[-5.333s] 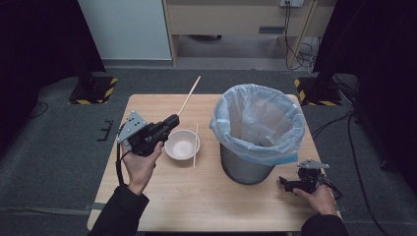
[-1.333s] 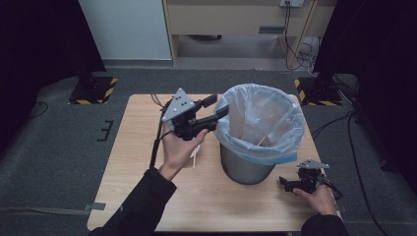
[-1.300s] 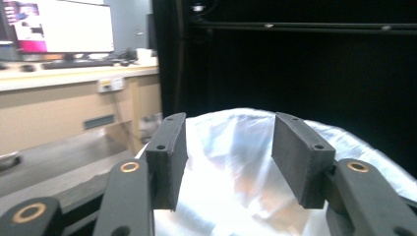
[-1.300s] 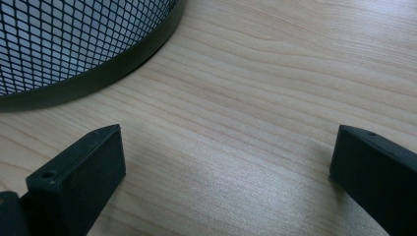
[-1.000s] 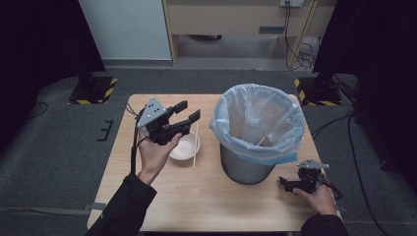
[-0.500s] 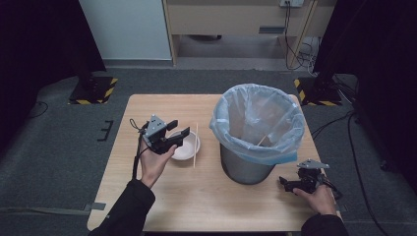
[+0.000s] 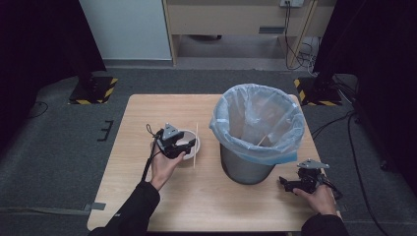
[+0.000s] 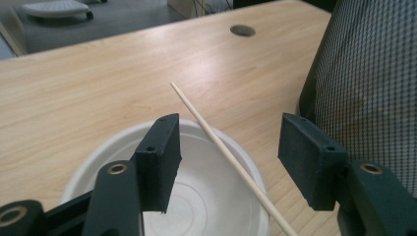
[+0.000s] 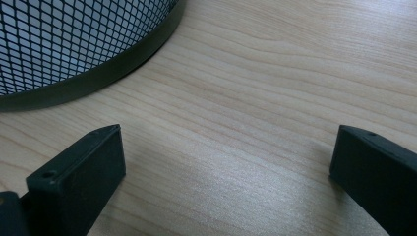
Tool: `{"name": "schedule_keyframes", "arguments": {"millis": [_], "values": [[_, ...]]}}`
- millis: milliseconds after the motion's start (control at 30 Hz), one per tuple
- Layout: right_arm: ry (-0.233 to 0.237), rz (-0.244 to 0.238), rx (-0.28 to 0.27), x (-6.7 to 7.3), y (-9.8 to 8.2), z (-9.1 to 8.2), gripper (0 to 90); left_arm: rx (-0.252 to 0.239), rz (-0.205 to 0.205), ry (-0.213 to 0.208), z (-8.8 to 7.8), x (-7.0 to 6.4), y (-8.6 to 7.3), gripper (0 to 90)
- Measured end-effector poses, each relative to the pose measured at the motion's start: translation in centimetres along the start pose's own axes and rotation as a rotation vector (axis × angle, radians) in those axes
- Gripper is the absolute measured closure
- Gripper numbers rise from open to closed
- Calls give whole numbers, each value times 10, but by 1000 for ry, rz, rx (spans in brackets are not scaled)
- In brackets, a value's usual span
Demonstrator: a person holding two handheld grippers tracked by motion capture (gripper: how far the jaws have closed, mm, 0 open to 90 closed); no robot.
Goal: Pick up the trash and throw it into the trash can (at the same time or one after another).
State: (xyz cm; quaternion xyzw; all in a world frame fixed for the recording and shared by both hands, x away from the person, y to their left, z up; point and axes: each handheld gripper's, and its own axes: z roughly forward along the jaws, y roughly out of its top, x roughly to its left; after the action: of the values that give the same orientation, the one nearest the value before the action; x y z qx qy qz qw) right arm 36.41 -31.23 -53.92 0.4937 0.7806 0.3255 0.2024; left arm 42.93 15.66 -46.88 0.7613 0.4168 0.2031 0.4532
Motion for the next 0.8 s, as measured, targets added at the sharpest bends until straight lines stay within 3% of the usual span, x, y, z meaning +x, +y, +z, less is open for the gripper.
{"name": "schedule_keyframes", "arguments": {"millis": [433, 800], "values": [[0, 1, 0, 0, 0, 0, 4, 92, -21, -17, 18, -3, -13, 429], [0, 0, 0, 0, 0, 0, 4, 136, -45, -15, 22, 1, -17, 507]]}}
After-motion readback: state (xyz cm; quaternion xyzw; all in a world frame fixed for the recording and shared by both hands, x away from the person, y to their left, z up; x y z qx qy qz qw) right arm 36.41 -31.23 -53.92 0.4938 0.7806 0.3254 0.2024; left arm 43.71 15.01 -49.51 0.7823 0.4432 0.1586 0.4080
